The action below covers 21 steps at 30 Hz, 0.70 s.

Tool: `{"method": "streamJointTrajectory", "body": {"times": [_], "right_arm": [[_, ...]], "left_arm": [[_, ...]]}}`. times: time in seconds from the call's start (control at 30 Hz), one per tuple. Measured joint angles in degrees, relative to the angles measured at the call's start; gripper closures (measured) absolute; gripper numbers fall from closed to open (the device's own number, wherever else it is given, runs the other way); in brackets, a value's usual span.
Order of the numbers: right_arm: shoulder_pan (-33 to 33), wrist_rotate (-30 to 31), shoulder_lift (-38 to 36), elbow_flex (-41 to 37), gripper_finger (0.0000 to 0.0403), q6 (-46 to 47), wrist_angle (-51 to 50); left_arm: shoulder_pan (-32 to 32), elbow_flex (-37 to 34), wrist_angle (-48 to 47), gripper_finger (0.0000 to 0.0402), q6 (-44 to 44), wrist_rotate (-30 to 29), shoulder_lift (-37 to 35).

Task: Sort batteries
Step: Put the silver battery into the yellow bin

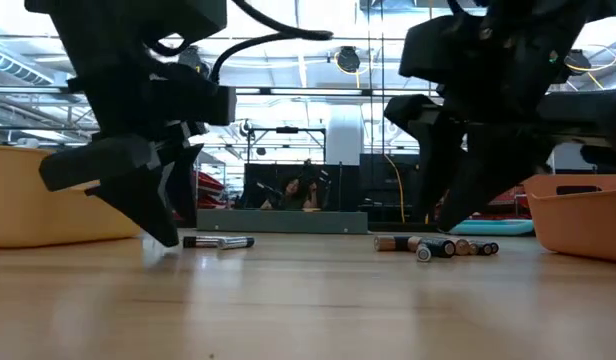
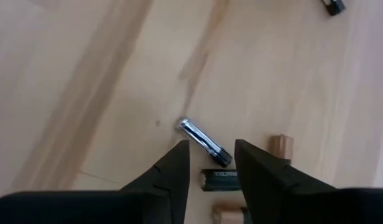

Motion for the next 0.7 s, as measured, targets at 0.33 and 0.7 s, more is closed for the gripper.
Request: {"method": "streamJointTrajectory", "body": {"times": [0.33,0.7], "right_arm": [[-0.3,-2.6,1.9,0.0,0.028,-1.6,2.0],[-2.4,-5.6,3.6,0.5,0.028,-5.5,2.2]], "left_arm": [[0.1,-2.6,4.1,0.0141,0.5,0.3,-0.2],[0.1,-2.6,4.3,0.0141,1.5,0.4,-0.5]]}}
